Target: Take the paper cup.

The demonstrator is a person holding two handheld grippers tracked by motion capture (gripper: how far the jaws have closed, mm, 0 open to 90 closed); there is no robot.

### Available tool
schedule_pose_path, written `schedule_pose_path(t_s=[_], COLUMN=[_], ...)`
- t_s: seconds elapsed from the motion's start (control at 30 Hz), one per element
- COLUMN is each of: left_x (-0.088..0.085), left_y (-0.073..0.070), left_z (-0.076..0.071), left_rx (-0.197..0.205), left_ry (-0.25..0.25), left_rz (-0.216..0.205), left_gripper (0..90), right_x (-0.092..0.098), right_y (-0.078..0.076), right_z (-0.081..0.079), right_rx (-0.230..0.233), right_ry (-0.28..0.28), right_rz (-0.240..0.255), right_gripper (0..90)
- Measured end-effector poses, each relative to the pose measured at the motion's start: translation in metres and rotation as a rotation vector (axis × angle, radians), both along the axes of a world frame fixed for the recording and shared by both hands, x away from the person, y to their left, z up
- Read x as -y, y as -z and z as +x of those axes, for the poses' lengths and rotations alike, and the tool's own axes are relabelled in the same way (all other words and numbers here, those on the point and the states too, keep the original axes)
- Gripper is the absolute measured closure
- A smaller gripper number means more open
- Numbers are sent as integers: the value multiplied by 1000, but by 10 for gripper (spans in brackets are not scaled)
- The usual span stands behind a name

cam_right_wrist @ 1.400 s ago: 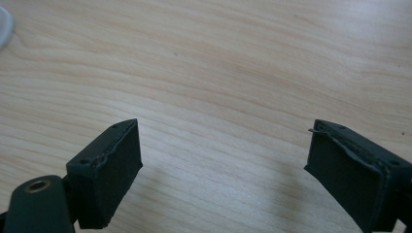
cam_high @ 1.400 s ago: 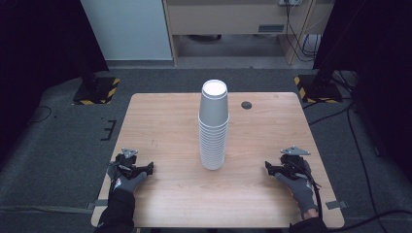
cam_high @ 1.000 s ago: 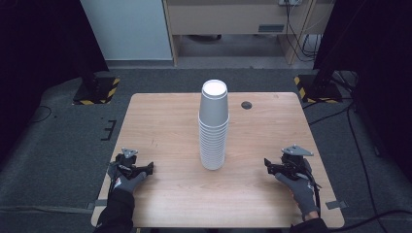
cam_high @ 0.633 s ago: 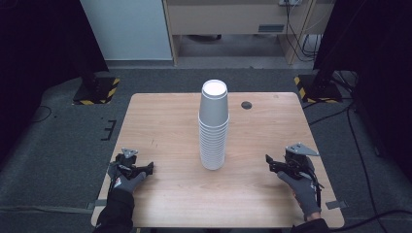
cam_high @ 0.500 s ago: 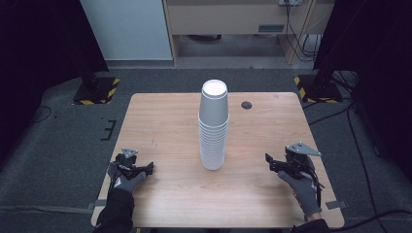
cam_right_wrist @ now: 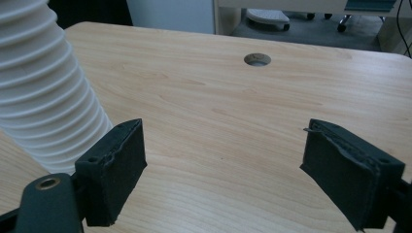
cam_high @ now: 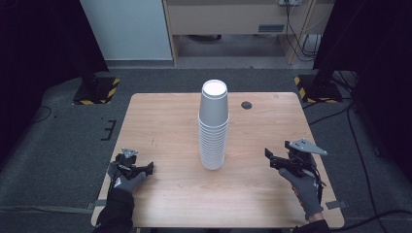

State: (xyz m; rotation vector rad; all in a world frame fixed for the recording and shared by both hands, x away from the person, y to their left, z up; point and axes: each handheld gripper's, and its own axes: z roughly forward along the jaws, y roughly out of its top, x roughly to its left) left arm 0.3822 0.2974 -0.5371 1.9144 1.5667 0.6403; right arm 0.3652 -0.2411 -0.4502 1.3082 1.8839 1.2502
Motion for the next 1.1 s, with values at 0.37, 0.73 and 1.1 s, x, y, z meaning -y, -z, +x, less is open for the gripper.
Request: schedule_pose_path(t_s=[0.37, 0.73, 1.1], left_x=[0, 0, 0], left_y=[0, 0, 0], left_z=[0, 0, 0], left_rx=[0, 0, 0], left_ry=[0, 1, 2], left_rz=[0, 0, 0], left_gripper=[0, 0, 0], right_x=[-7, -13, -17], right_y=[-19, -36, -56], right_z=[-3, -3, -3], right_rx=[47, 91, 140], right_ry=[-38, -59, -77], right_rz=[32, 52, 78], right_gripper=[155, 159, 160])
